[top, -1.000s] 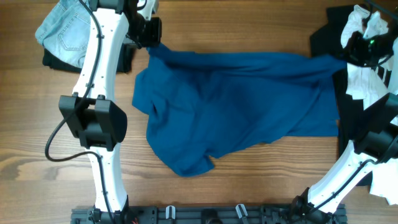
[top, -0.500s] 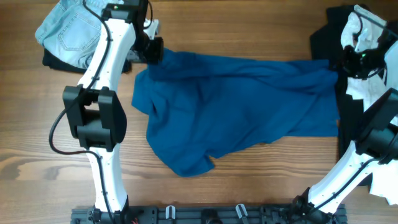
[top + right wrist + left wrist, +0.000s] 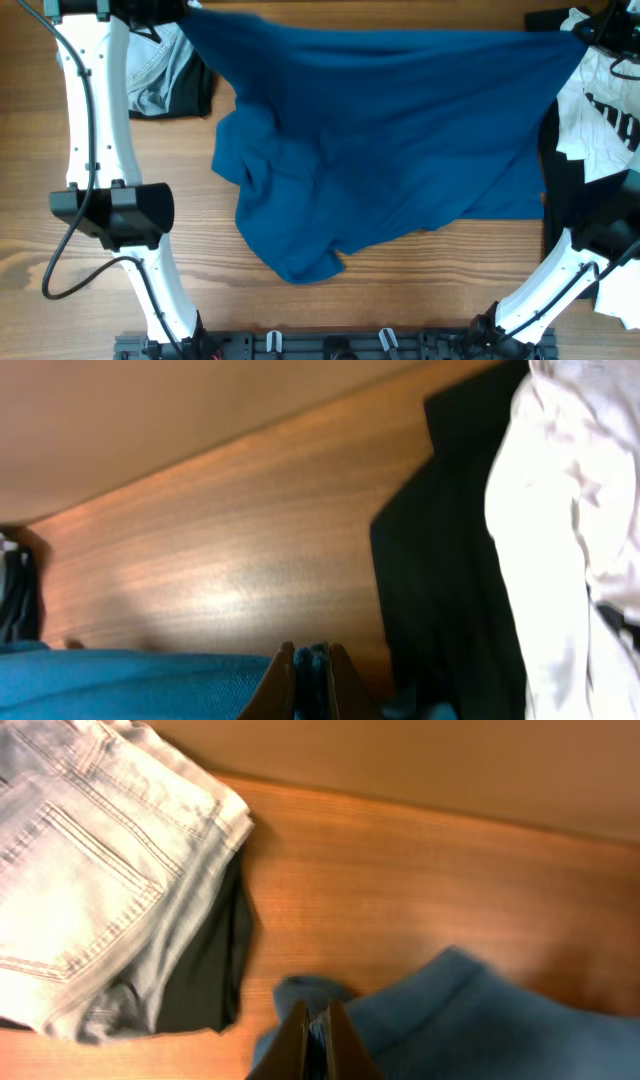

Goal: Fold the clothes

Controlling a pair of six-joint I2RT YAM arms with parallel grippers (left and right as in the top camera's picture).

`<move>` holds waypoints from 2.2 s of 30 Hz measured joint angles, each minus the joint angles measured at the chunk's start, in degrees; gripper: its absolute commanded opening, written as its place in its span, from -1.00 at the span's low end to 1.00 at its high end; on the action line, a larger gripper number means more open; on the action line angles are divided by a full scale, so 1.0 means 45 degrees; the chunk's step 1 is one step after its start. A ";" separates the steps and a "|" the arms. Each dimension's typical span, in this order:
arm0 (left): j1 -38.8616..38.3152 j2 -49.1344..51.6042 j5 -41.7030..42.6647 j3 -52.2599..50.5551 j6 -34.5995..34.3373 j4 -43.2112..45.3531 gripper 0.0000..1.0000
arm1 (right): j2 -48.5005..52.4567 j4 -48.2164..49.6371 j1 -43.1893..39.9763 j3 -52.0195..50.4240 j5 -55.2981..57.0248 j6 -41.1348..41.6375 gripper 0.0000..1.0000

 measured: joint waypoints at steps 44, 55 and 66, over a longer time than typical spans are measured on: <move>-0.1987 -0.0199 0.0277 -0.6761 -0.0282 -0.0826 1.00 | -0.1137 -0.0194 -0.0457 -0.4775 0.1467 0.0330 0.69; -0.2059 -0.4940 0.0374 -0.5095 -0.0899 -0.2157 1.00 | -0.8126 -0.2511 -0.0481 -0.4391 0.1243 0.0330 0.68; -0.2521 -0.5858 -0.0432 -0.6907 -0.2249 -0.3793 1.00 | -1.1298 -0.3560 -0.0481 -0.5489 0.2074 0.1059 0.71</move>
